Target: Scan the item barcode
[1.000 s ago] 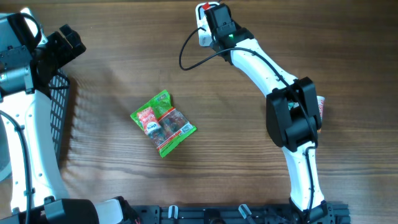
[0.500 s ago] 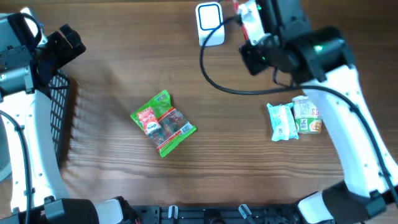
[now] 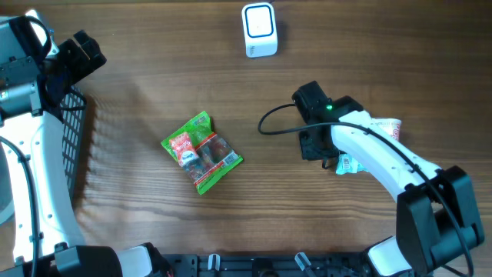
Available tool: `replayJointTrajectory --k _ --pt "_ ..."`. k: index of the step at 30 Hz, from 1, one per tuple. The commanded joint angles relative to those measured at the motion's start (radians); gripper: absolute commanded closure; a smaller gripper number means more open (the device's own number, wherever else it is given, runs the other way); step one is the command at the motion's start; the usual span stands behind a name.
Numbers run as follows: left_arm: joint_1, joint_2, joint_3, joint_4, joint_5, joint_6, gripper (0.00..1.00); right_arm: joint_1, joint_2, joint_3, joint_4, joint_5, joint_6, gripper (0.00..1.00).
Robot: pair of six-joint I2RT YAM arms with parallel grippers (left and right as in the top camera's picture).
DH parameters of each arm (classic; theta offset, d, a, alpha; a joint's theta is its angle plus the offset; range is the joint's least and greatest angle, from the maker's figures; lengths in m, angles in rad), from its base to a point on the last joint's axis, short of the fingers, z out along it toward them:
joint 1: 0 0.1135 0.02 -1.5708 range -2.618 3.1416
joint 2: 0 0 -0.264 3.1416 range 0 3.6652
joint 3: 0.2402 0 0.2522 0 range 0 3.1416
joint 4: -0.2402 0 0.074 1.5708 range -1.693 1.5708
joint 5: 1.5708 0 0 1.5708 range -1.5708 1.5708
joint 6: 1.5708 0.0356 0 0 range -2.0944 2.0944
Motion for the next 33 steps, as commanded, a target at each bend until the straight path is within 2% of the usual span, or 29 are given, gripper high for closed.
replayJointTrajectory --k 1,3,5,6,7,8,10,11,13,16,18,21,23,26,28,30,33 --pt "0.002 -0.003 0.013 0.002 0.008 -0.002 0.0 0.003 -0.006 -0.017 0.024 0.042 -0.018 0.31" --pt "0.002 -0.003 0.013 0.002 0.008 -0.002 0.0 0.003 -0.007 0.004 0.021 0.042 -0.049 0.24" --pt "0.002 -0.003 0.013 0.002 0.008 -0.002 0.0 0.003 -0.011 0.103 -0.001 -0.071 -0.101 0.24" --pt "0.002 -0.003 0.013 0.002 0.008 -0.002 0.0 0.003 -0.013 0.195 0.012 -0.315 -0.179 0.16" --pt "0.002 -0.003 0.013 0.002 0.008 -0.002 0.0 0.003 -0.013 0.266 0.083 -0.521 -0.172 0.11" --pt "0.002 -0.003 0.013 0.002 0.008 -0.002 0.0 0.003 -0.013 0.268 0.178 -0.623 -0.157 0.0" --pt "0.002 -0.003 0.013 0.002 0.008 -0.002 0.0 0.013 0.003 0.255 0.331 -0.747 -0.044 0.0" --pt "0.002 -0.003 0.013 0.002 0.008 -0.002 0.0 0.042 0.014 0.253 0.382 -0.741 -0.013 0.18" --pt "0.002 -0.003 0.013 0.002 0.008 -0.002 0.0 0.136 0.039 0.253 0.444 -0.643 0.013 0.36" --pt "0.002 -0.003 0.013 0.002 0.008 -0.002 0.0 0.285 0.078 0.253 0.493 -0.409 0.021 0.38" --pt "0.002 -0.003 0.013 0.002 0.008 -0.002 0.0 0.375 0.123 0.253 0.56 -0.336 0.013 0.39" --pt "0.002 -0.003 0.013 0.002 0.008 -0.002 0.0 0.425 0.224 0.253 0.676 -0.393 0.018 0.4" --pt "0.002 -0.003 0.013 0.002 0.008 -0.002 0.0 0.426 0.294 0.253 0.729 -0.439 0.074 0.46" --pt "0.002 -0.003 0.013 0.002 0.008 -0.002 0.0 0.426 0.353 0.253 0.752 -0.486 0.091 0.57" --pt "0.002 -0.003 0.013 0.002 0.008 -0.002 0.0 0.426 0.355 0.253 0.754 -0.487 0.092 0.58" --pt "0.002 -0.003 0.013 0.002 0.008 -0.002 0.0 0.428 0.355 0.251 0.753 -0.487 0.092 0.66" --pt "0.002 -0.003 0.013 0.002 0.008 -0.002 0.0 0.432 0.355 0.25 0.742 -0.487 0.092 0.67"
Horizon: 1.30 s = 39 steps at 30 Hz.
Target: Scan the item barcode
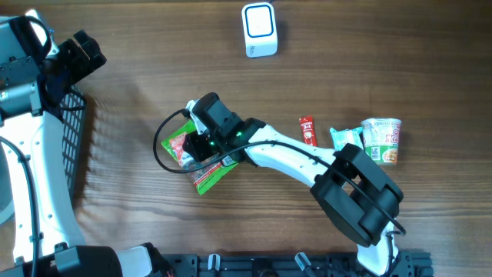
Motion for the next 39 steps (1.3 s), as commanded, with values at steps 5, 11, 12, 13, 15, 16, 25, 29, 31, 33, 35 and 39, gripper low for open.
replayJointTrajectory --k 5,11,12,13,15,16,25,29,31,33,35,39 --pt "0.002 -0.003 0.013 0.002 0.008 -0.002 0.0 0.005 0.01 -0.006 -0.011 -0.011 0.005 0.64" --pt "0.002 -0.003 0.013 0.002 0.008 -0.002 0.0 0.005 0.06 -0.006 0.014 -0.025 0.013 0.69" --pt "0.002 -0.003 0.013 0.002 0.008 -0.002 0.0 0.005 0.06 -0.006 0.026 -0.045 0.013 0.8" --pt "0.002 -0.003 0.013 0.002 0.008 -0.002 0.0 0.002 0.06 -0.005 0.027 -0.05 0.013 0.93" --pt "0.002 -0.003 0.013 0.002 0.008 -0.002 0.0 -0.013 0.038 -0.005 0.016 -0.075 0.003 0.96" --pt "0.002 -0.003 0.013 0.002 0.008 -0.002 0.0 -0.035 0.009 -0.005 -0.008 -0.113 0.003 0.96" --pt "0.002 -0.003 0.013 0.002 0.008 -0.002 0.0 -0.382 -0.245 -0.005 -0.309 -0.933 -0.206 0.96" --pt "0.002 -0.003 0.013 0.002 0.008 -0.002 0.0 -0.507 -0.245 -0.006 -0.567 -1.214 -0.514 0.96" --pt "0.002 -0.003 0.013 0.002 0.008 -0.002 0.0 -0.565 -0.245 -0.006 -0.707 -1.269 -0.655 0.96" --pt "0.002 -0.003 0.013 0.002 0.008 -0.002 0.0 -0.605 -0.245 -0.006 -0.831 -1.262 -0.767 0.96" --pt "0.002 -0.003 0.013 0.002 0.008 -0.002 0.0 -0.631 -0.254 -0.006 -0.958 -1.221 -0.904 0.96" --pt "0.002 -0.003 0.013 0.002 0.008 -0.002 0.0 -0.651 -0.304 -0.006 -1.143 -1.139 -1.073 0.96"
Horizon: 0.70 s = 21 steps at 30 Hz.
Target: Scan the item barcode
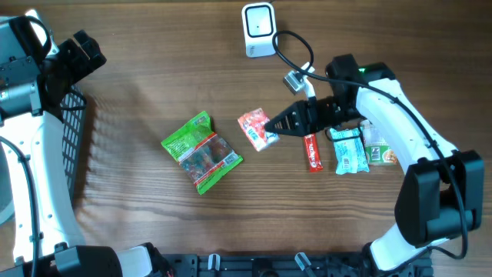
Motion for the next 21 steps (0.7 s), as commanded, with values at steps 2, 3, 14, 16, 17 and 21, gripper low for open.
replayJointTrajectory --k 2,3,14,16,17,21 --pt "0.003 -0.003 0.013 0.002 0.008 -0.002 0.0 -0.025 -0.103 0.0 -0.078 0.037 -0.176 0.96" --pt "0.003 -0.003 0.013 0.003 0.008 -0.002 0.0 -0.034 -0.134 0.0 -0.08 0.045 -0.172 0.96" --pt "0.003 -0.003 0.013 0.003 0.008 -0.002 0.0 -0.058 -0.215 0.0 -0.122 0.079 -0.143 0.96" --pt "0.003 -0.003 0.013 0.003 0.008 -0.002 0.0 -0.058 -0.215 0.0 -0.121 0.079 -0.143 0.96" --pt "0.003 -0.003 0.013 0.003 0.008 -0.002 0.0 -0.058 -0.215 0.0 -0.121 0.079 -0.143 0.96" --pt "0.003 -0.003 0.013 0.003 0.008 -0.002 0.0 -0.059 -0.215 0.0 -0.125 0.064 -0.117 0.96"
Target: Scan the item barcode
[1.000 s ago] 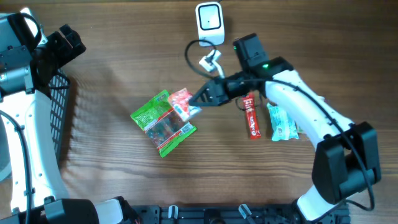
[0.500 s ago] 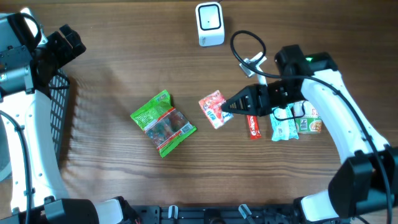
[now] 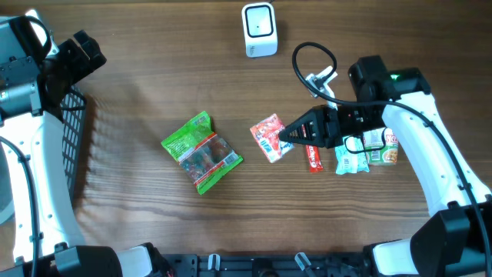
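Note:
The white barcode scanner (image 3: 259, 29) stands at the far middle of the table, its window facing up. My right gripper (image 3: 285, 137) points left and is shut on the right edge of a red snack packet (image 3: 269, 138), which lies flat at mid table. A green snack packet (image 3: 201, 151) lies to the left of it. My left gripper (image 3: 81, 51) is up at the far left over the basket, away from every item, and its jaws are too dark to read.
A red stick packet (image 3: 312, 156), a teal packet (image 3: 350, 158) and a noodle cup (image 3: 382, 145) lie partly under the right arm. A black wire basket (image 3: 74, 138) stands at the left edge. The right arm's cable (image 3: 307, 58) loops near the scanner.
My right gripper and the red packet have shifted together a little to the right and toward the front edge. The arm's elbow has swung right. The left arm has not moved.
My right gripper was first over the items at the right. Then it reached far left onto the green packet. Then it was back at mid table with a red packet at its tips, below the scanner. Now the packet sits slightly farther right and nearer.

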Available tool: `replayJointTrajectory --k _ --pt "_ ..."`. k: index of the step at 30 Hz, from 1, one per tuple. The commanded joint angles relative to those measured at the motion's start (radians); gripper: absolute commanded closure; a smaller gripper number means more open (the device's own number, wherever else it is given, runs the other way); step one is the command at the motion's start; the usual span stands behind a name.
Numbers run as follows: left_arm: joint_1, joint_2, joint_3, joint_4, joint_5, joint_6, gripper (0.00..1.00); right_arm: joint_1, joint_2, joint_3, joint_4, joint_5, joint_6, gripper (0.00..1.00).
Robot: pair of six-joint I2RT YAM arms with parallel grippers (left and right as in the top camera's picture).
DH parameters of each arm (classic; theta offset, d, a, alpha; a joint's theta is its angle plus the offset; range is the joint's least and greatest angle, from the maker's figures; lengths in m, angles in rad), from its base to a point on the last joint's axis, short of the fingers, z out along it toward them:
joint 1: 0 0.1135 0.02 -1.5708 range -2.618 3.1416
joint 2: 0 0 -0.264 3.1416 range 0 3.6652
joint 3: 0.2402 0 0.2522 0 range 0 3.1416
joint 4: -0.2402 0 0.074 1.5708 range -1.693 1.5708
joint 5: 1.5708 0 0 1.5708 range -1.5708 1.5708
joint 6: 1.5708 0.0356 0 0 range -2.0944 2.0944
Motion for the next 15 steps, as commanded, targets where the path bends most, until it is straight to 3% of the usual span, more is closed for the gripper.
replayJointTrajectory --k 1,5,15 --pt "0.002 -0.003 0.013 0.002 0.008 -0.002 0.0 -0.004 -0.026 0.0 -0.014 -0.038 0.019 0.95" --pt "0.002 -0.003 0.013 0.002 0.008 -0.002 0.0 -0.008 -0.036 0.003 -0.037 -0.219 0.031 0.96" --pt "0.002 -0.003 0.013 0.002 0.008 -0.002 0.0 -0.105 -0.189 0.004 -0.034 -0.213 0.103 0.96"
